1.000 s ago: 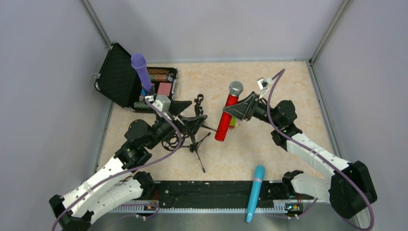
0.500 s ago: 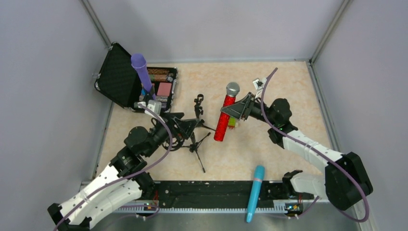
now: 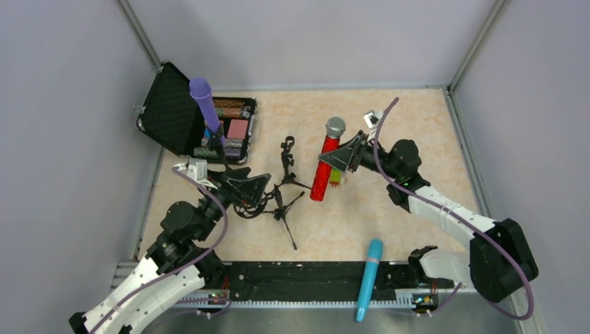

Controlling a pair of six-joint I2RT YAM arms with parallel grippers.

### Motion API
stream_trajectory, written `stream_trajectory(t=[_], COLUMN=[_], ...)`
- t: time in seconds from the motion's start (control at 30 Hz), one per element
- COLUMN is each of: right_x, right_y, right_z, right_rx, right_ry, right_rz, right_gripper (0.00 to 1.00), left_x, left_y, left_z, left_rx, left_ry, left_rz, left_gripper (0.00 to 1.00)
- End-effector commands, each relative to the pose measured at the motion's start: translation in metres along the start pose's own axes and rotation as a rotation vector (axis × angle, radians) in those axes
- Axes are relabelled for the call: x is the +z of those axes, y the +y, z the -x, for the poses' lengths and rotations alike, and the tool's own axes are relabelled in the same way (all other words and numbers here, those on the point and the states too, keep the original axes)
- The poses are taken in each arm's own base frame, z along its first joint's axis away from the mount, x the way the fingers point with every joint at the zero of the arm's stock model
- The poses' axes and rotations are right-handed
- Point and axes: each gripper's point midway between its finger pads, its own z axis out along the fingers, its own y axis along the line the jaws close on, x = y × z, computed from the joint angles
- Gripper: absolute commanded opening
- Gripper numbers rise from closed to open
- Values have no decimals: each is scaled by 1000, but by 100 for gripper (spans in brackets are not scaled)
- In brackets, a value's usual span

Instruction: Attach the microphones to the stand

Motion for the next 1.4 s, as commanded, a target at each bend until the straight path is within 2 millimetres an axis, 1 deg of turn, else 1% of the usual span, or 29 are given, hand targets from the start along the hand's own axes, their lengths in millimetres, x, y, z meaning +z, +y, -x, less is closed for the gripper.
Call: stream_trajectory(t=[0.0,0.03,0.1,0.17,0.2,0.33,0.5,0.57,0.63,0.77,0.9,1.0,1.07,1.2,1.27,1.37], right_x=[-7,-9,-12,-15,-17,-23,-26,-26,-26,-25,-24,-22,-20,-15,-11,-2], right_y=[26,29,30,28,27,24,26,27,29,31,33,32,32,28,24,21], right_z=[23,24,26,24,23,22,22,23,24,28,30,30,30,31,32,32], right_rx=[-145,-159,-172,-184,-183,-195,-239,-249,-258,-267,-262,-253,-248,-224,-203,-188], right_ry=[-86,-92,-98,-97,-99,-106,-88,-78,-71,-69,-67,-63,-56,-45,-42,-24], right_rz=[46,48,33,18,9,-27,-37,-41,-38,-39,-36,-38,-37,-44,-65,-86], right_gripper=[0,0,0,0,0,0,0,0,0,0,0,0,0,0,0,0], left_x=[1,1,1,-1,-2,-7,-11,-12,-16,-30,-44,-55,-59,-70,-73,-77], left_y=[3,3,9,10,6,4,27,33,43,67,88,98,102,121,131,137], left_z=[-4,-6,-4,5,8,13,23,23,22,20,23,19,16,5,-2,-2], left_rx=[50,72,84,45,55,201,189,210,222,267,312,346,366,424,442,443], left_ry=[23,36,37,8,2,14,1,29,72,160,195,229,252,284,299,310], left_rz=[7,9,44,66,50,19,172,215,293,466,600,654,659,724,765,818], left_gripper=[99,99,99,99,99,99,99,99,99,99,99,99,99,98,98,99])
